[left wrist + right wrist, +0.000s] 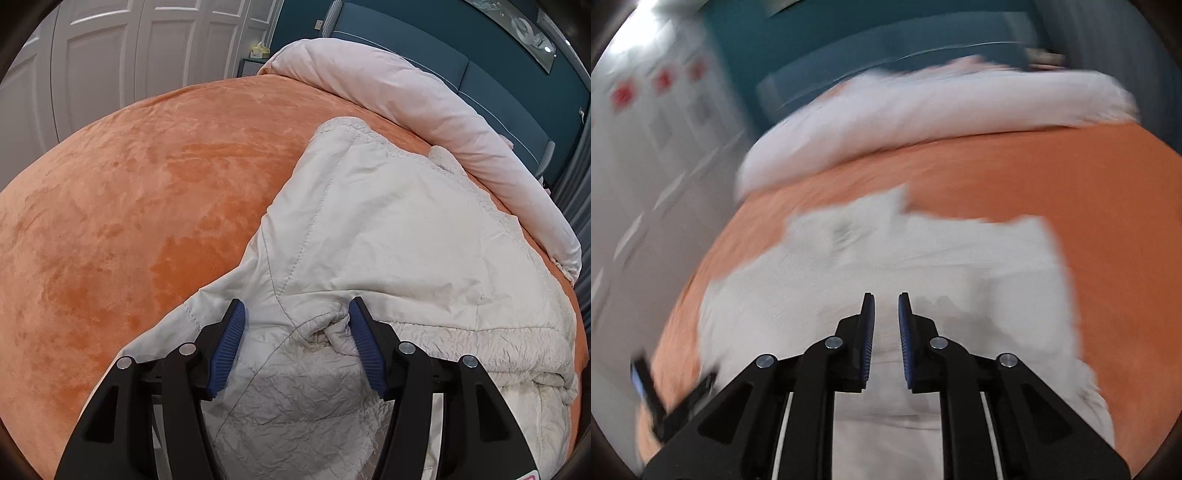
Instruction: Fold large clothes
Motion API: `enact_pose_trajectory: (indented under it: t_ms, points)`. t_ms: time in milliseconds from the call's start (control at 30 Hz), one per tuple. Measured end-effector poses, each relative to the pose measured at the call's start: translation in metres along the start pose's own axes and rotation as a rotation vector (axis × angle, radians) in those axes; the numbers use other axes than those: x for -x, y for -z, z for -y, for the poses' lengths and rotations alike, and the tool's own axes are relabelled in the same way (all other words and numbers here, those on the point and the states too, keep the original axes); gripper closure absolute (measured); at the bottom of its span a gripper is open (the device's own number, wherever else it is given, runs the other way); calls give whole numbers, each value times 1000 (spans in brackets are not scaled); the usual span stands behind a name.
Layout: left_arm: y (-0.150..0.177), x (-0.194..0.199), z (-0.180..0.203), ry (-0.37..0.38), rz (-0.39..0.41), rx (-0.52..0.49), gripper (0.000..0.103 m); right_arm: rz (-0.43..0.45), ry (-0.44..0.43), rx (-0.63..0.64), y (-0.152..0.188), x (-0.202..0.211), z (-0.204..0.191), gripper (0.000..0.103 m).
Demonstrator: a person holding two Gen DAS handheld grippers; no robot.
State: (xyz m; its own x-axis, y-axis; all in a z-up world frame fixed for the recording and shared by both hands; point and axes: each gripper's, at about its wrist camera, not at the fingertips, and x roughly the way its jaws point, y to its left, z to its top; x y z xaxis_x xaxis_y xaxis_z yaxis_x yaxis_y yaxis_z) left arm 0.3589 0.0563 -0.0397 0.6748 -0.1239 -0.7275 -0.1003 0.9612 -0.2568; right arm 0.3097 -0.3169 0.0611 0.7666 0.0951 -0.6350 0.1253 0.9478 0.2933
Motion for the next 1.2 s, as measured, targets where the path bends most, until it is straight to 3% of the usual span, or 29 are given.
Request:
enact_pose_trajectory:
  t_ms: [67, 133, 200, 300, 400, 500, 533, 600, 700, 800, 933, 967, 1000, 1033, 1067, 1100, 1200]
  points:
    - [0, 0, 0, 0, 0, 0, 45, -127, -49, 104, 7, -36, -20, 91]
    - [0, 0, 0, 1, 1, 0, 45, -205, 2, 161, 15, -62, -19, 93]
    - [1, 0, -2, 11, 4, 5, 45, -184, 42, 176, 22, -66, 1, 95]
    - [2, -1, -3, 20, 6, 9, 44, -153, 86, 19, 23, -49, 55, 97]
    - [2, -3, -4, 23, 4, 11, 43, -164, 189, -115, 28, -35, 105, 96]
    - [0, -1, -5, 30, -1, 20, 43, -121, 166, -185, 39, 12, 128, 91]
    - [-1, -1, -6, 36, -5, 25, 42, -109, 161, -183, 44, 25, 130, 88]
    - [-4, 5, -8, 41, -21, 38, 39, -106, 167, -181, 59, 53, 134, 52]
    - [-2, 33, -18, 49, -75, 53, 25, -137, 132, -211, 87, 87, 141, 37]
    - [13, 76, -46, 103, -112, 75, 17, -214, 108, -240, 126, 121, 150, 26]
    - [43, 109, -89, 99, -203, 117, 17, -313, 69, -309, 176, 133, 162, 26]
    - [53, 111, -98, 111, -237, 131, 17, -298, 69, -311, 180, 139, 160, 26]
    - [61, 113, -100, 123, -254, 137, 17, -285, 75, -301, 181, 140, 156, 37]
    - [67, 115, -101, 136, -262, 131, 18, -291, 54, -289, 180, 139, 149, 49]
    - [72, 119, -98, 137, -240, 96, 23, -297, 36, -294, 178, 138, 144, 69]
    - [76, 122, -91, 125, -234, 47, 46, -295, 28, -291, 176, 140, 137, 85]
    - [82, 133, -80, 163, -239, -25, 81, -276, 43, -236, 171, 162, 120, 95]
